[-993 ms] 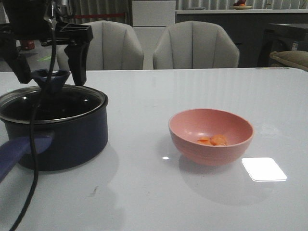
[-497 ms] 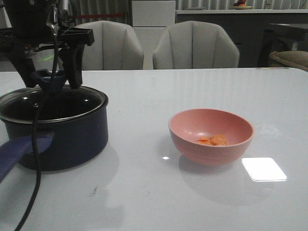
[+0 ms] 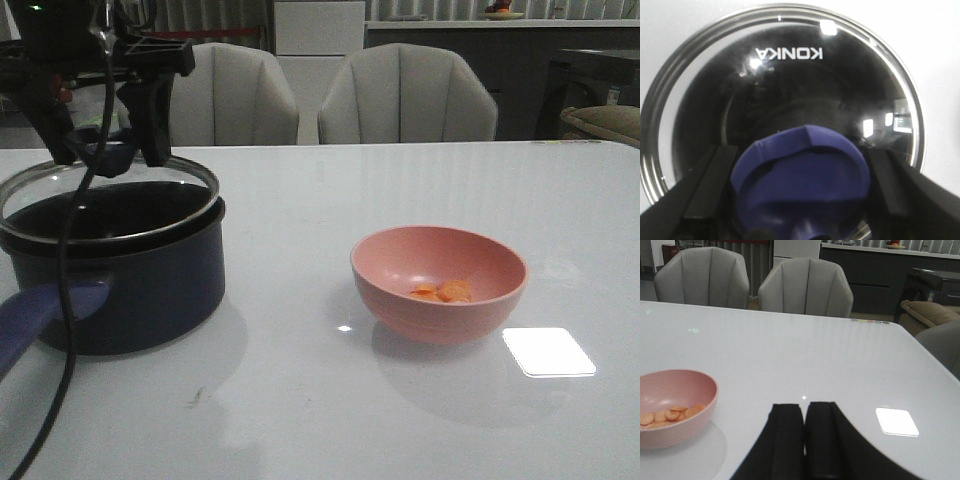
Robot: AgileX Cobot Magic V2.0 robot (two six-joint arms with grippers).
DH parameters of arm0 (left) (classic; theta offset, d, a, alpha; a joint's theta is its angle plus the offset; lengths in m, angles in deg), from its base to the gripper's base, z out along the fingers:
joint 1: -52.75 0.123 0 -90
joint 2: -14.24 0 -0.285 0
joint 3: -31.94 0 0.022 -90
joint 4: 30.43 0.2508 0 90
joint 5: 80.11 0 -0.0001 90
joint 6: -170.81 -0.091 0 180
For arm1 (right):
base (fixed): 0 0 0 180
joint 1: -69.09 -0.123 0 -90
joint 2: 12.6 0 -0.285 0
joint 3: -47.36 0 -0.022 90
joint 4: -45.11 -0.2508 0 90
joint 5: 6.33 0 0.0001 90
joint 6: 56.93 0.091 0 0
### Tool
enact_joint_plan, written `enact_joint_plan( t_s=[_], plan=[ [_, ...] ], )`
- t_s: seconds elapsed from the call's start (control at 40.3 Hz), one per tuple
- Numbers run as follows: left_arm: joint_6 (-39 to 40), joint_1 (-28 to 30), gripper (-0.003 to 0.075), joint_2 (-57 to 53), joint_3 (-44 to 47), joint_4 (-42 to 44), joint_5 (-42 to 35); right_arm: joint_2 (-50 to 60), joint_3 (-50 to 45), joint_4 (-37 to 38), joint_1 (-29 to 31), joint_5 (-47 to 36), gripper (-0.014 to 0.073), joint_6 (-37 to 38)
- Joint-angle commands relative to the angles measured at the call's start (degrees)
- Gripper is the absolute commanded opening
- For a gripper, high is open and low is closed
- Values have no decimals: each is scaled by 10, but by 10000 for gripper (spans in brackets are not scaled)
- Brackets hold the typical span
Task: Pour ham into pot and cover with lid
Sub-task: 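Lift the glass lid off the saucepan with the left gripper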
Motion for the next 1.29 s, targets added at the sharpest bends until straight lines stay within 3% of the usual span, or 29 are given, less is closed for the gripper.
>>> enact_joint_plan(
  t_s=[0.0,0.224,0.497,0.671,0.795,1.018,1.267],
  plan=[
    [7,-3,383,-52,-21,29,-18,12,3,6,0,-50,150,-4],
    [-21,34,383,-93,-21,58,24,12,3,6,0,-50,150,-4],
    [-66,178,383,-167,42,58,-4,12,3,6,0,-50,150,-4],
    [-144,307,383,-191,123,-32,-57,12,3,6,0,-50,150,-4],
    [-180,355,383,-191,182,-87,-103,12,3,6,0,-50,150,-4],
    [-185,363,383,-177,269,-90,-192,12,3,6,0,-50,150,-4],
    [-185,363,384,-131,277,-89,-205,12,3,6,0,-50,150,-4]
  ],
)
